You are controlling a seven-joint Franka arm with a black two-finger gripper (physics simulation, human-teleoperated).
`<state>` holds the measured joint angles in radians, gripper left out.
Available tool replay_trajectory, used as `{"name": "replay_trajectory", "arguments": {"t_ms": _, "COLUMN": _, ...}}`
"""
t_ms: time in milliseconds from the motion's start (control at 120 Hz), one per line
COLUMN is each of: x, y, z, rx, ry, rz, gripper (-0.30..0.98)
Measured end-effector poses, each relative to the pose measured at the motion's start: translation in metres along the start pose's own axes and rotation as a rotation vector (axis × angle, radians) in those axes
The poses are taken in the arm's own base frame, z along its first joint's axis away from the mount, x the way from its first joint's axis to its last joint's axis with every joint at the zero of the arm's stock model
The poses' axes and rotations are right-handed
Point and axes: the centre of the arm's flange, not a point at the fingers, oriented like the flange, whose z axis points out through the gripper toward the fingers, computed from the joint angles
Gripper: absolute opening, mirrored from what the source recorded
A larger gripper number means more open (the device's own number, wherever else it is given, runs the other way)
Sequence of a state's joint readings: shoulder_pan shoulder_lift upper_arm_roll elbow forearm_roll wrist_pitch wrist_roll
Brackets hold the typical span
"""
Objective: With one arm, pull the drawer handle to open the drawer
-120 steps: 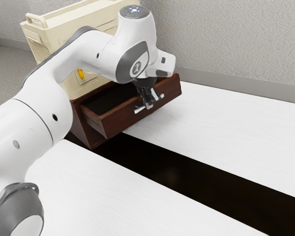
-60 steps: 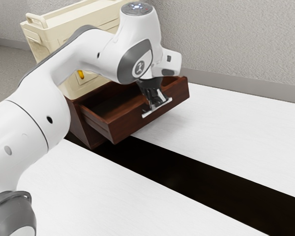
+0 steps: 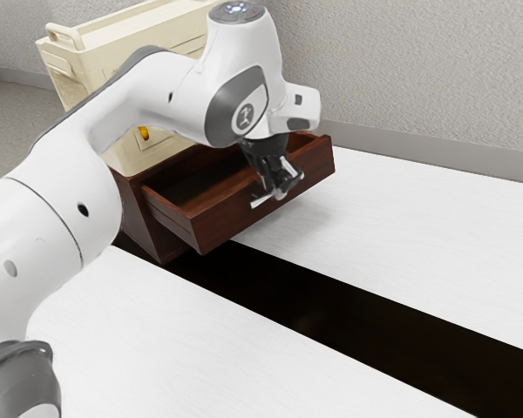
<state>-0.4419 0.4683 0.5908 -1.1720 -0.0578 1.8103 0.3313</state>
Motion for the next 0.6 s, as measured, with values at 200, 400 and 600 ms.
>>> {"name": "replay_trajectory", "arguments": {"t_ms": 200, "x": -0.028, "y": -0.013, "z": -0.089, "rx": -0.014, "ry": 0.077, "rz": -0.029, "gripper": 0.23}}
{"name": "replay_trajectory", "arguments": {"t_ms": 400, "x": -0.092, "y": -0.064, "z": -0.170, "rx": -0.078, "ry": -0.006, "rz": -0.121, "gripper": 0.51}}
{"name": "replay_trajectory", "arguments": {"t_ms": 600, "x": -0.123, "y": -0.064, "z": -0.177, "rx": -0.153, "ry": -0.130, "rz": -0.144, "gripper": 0.62}}
